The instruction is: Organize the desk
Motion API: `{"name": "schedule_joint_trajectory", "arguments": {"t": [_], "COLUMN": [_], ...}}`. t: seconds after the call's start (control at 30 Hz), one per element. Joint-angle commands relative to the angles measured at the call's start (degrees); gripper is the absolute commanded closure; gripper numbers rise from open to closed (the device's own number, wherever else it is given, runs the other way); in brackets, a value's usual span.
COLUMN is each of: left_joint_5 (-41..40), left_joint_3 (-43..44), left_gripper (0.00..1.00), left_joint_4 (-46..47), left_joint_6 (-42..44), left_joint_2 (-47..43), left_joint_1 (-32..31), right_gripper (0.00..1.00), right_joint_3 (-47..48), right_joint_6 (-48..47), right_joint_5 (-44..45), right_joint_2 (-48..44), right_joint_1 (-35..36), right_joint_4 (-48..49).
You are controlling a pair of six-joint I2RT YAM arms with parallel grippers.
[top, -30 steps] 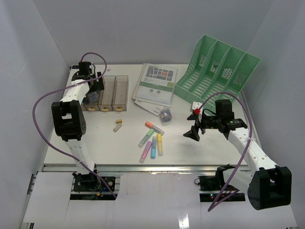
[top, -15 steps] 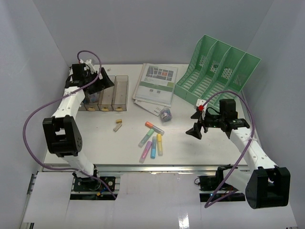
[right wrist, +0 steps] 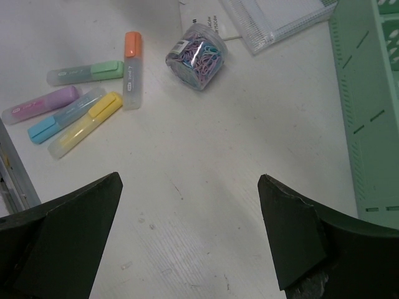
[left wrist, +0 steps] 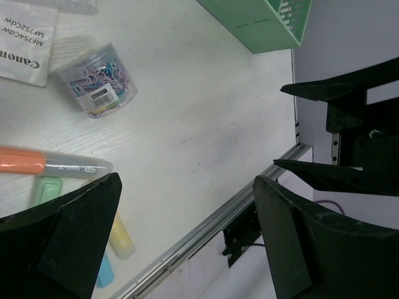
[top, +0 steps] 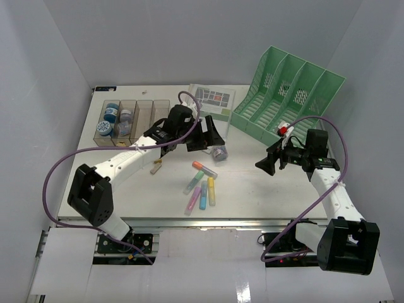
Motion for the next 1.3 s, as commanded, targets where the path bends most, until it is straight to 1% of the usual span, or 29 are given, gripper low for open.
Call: {"name": "schedule_joint_trajectory", "arguments": {"t": [0.0,0.1,0.13,0.2,0.33,0.57,0.73,0.8,0.97,1.0,1.2,1.27], "left_joint_5": [-12.8,-19.4,-20.1,-20.4,-21.4,-23.4,-23.5,-23.4,-24.0,-24.2,-25.0,-24.9], "left_joint_3": [1.2,4.2,5.4,8.1,11.0,14.2,15.5,16.7,17.5,17.6,16.4,15.9], "left_gripper": [0.02,0.02,0.02,0.02,0.02,0.03,0.07,0.11,0.15,0.18,0.35,0.44], "left_joint_4": [-0.7,-4.0,-4.8,-5.5,-5.7,-5.8,-5.8,-6.0,-5.9,-5.9,-5.9,-5.6], "left_joint_6": [-9.8,-10.5,-10.7,-11.1,-11.1,-12.1,-12.4,-12.8,-14.4,-14.5,-14.9,-14.9], "left_joint_2": [3.3,7.5,8.3,12.2,17.0,21.6,25.0,26.6,27.8,27.9,26.8,26.1], "left_joint_1": [-2.6,-4.7,-5.2,-6.4,-7.5,-7.8,-7.8,-7.8,-7.8,-7.8,-7.8,-7.8], "right_gripper": [0.04,0.04,0.04,0.04,0.04,0.04,0.04,0.04,0.04,0.04,0.04,0.04], "right_joint_3": [-0.8,-1.2,-1.3,-1.5,-1.5,-1.4,-1.4,-1.4,-1.4,-1.4,-1.4,-1.4], "right_joint_6": [3.6,4.0,4.1,4.4,4.4,4.1,3.9,3.9,3.8,3.8,3.5,3.5], "right_joint_5": [-2.3,-3.0,-3.1,-3.3,-3.1,-3.2,-3.4,-3.5,-3.9,-3.9,-4.1,-4.1], "right_joint_2": [-1.8,-2.4,-2.6,-2.8,-2.7,-2.6,-2.6,-2.6,-2.5,-2.4,-2.5,-2.4], "right_joint_1": [-2.7,-3.9,-4.1,-4.3,-4.3,-4.5,-4.5,-4.6,-5.1,-5.1,-5.3,-5.3], "right_joint_4": [3.1,3.3,3.6,4.1,4.1,3.9,3.8,3.7,3.6,3.6,3.5,3.5]}}
